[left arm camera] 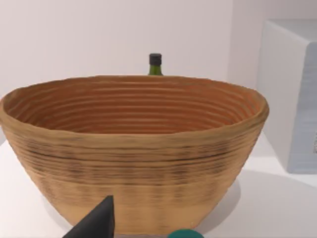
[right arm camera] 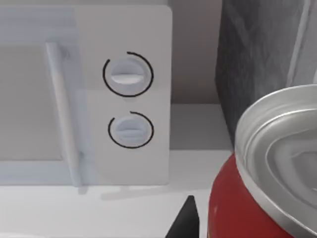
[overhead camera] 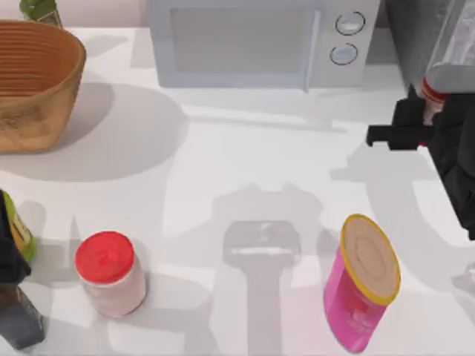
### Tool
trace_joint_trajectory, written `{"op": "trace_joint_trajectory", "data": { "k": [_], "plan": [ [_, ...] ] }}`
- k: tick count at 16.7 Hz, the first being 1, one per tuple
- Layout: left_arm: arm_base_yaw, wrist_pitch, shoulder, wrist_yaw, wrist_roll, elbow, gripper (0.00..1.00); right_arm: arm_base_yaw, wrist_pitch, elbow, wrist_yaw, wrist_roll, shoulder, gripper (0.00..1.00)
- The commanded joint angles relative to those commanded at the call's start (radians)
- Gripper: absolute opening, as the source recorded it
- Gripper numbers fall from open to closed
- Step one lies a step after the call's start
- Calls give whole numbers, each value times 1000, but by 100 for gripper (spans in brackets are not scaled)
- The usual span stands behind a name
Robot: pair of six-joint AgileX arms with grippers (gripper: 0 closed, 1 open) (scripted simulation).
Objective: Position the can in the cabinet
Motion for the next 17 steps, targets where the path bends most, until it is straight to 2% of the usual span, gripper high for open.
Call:
{"op": "trace_joint_trajectory", "data": {
  "k": [7, 10, 17],
  "plan": [
    [0, 0, 0, 0, 0, 0, 100, 0, -39, 3, -1, 2, -38, 0],
    [0, 0, 0, 0, 0, 0, 100, -9, -70, -21, -32, -5, -101, 0],
    [0, 0, 0, 0, 0, 0, 100, -136, -275, -189, -178, -43, -566, 0]
  ]
}}
